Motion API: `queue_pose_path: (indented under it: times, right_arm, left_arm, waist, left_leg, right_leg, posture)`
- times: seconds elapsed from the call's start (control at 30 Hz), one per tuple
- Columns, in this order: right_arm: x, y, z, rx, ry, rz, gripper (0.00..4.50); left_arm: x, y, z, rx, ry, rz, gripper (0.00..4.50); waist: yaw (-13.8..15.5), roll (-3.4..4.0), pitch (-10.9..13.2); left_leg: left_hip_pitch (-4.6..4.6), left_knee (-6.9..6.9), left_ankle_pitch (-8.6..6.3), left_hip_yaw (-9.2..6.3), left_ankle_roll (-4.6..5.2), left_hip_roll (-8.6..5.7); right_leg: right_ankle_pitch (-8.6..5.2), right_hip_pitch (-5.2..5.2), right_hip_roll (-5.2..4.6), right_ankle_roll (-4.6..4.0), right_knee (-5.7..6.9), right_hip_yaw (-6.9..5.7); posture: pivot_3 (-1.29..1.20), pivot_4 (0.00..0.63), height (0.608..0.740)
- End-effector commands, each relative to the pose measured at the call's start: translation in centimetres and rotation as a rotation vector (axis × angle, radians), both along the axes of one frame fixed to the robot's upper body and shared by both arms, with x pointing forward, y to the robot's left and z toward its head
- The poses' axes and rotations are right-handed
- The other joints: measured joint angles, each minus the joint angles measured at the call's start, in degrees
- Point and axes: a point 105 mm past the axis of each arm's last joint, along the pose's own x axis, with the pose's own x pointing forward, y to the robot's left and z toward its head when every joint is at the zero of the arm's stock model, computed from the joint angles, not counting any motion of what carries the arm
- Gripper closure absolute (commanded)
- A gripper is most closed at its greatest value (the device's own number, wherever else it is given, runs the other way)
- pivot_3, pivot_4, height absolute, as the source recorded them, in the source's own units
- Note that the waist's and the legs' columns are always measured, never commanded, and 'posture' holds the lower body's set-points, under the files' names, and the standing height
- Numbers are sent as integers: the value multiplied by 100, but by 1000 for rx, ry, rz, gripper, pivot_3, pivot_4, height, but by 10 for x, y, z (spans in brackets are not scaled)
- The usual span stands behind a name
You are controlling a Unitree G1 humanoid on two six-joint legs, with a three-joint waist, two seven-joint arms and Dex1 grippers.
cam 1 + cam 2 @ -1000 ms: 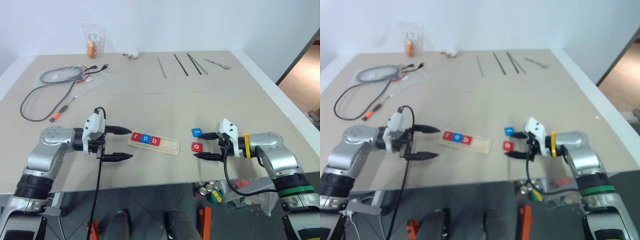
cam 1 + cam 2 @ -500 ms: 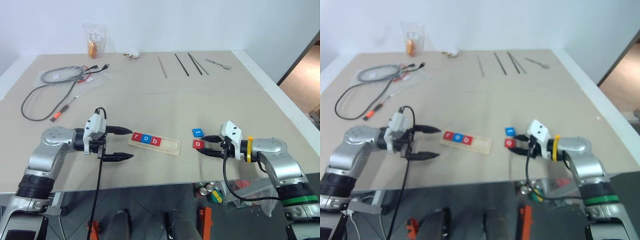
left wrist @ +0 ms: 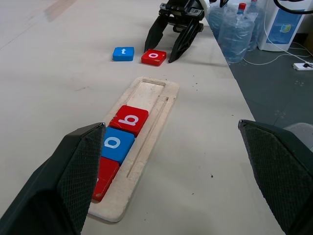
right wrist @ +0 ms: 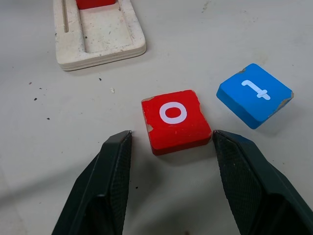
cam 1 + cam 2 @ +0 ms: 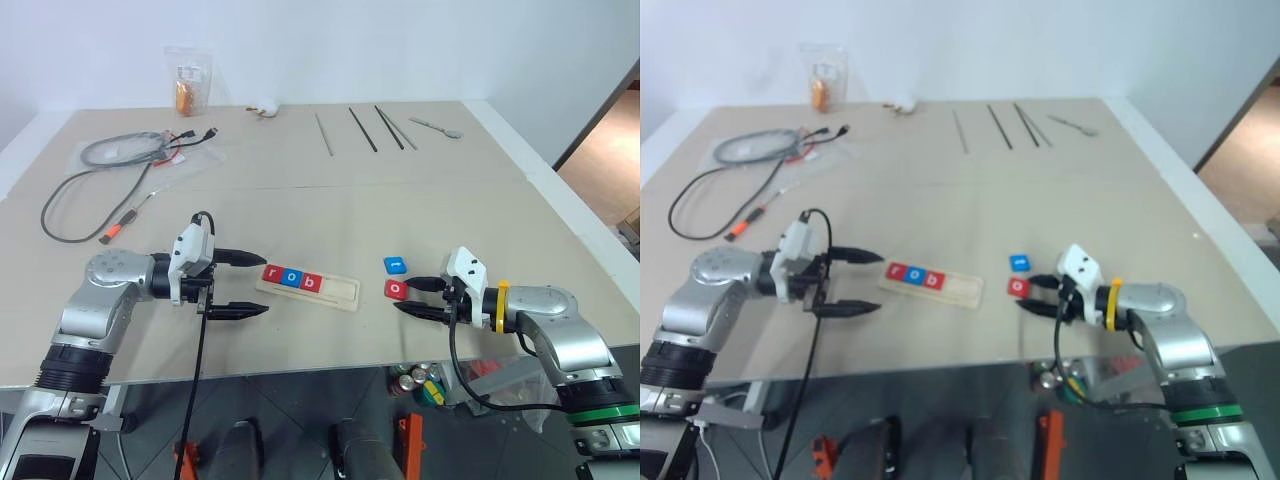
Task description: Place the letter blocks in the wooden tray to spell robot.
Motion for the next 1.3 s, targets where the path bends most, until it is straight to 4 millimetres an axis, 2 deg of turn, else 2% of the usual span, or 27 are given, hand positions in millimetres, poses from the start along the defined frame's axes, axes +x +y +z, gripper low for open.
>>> queue_pose_path:
  times: [0.03,0.07,0.13,0.47,0.7,0.87,1.07,1.3]
  right_arm:
    - [5,2,18,59,-70,-21,2752]
    - [6,2,19,64,-73,-22,3155]
    - [6,2,21,71,-82,-23,3327]
    - [5,5,36,109,-104,-9,3338]
    - [-9,45,57,43,-113,142,3338]
    - [1,79,72,13,-112,135,3338]
    - [2,100,67,-42,-24,141,3338]
    - [2,100,54,-111,25,139,3338]
  left_arm:
    - [0,-1,8,-7,-43,-12,0]
    - [0,-1,8,-7,-43,-12,0]
    - [0,-1,8,-7,-43,-11,0]
    - [1,0,6,-8,-42,-8,0]
    - [4,11,6,11,-50,20,0]
    - [5,11,7,1,-58,29,0]
    - [5,8,5,-16,-62,38,0]
    - [3,5,2,-34,-59,47,0]
  waist:
    - [-1,0,0]
    - [-1,0,0]
    - [1,0,0]
    - [1,0,0]
    - [-3,0,0]
    - [-17,0,1]
    - [17,0,0]
    - [14,0,0]
  left_leg:
    - [0,0,0,0,0,0]
    - [0,0,0,0,0,0]
    - [-1,0,0,0,0,0]
    - [-2,0,0,0,0,0]
    - [-2,-2,0,0,0,1]
    - [-9,-2,0,2,-1,1]
    - [-18,-5,0,-1,0,3]
    - [-37,-5,-3,0,-4,2]
  right_leg:
    - [0,0,0,0,0,0]
    - [0,0,0,0,0,0]
    - [0,0,-1,0,0,0]
    - [0,-1,0,0,-1,0]
    - [0,-5,1,-1,0,0]
    - [-1,-10,-2,-2,-2,1]
    - [-4,-15,-3,-4,-2,-5]
    - [-9,-27,-2,3,-8,-4]
  posture:
    - [0,150,740]
    - [0,150,740]
    - [0,150,740]
    - [0,150,740]
    - [0,150,740]
    - [0,150,740]
    - [0,150,740]
    - [0,150,740]
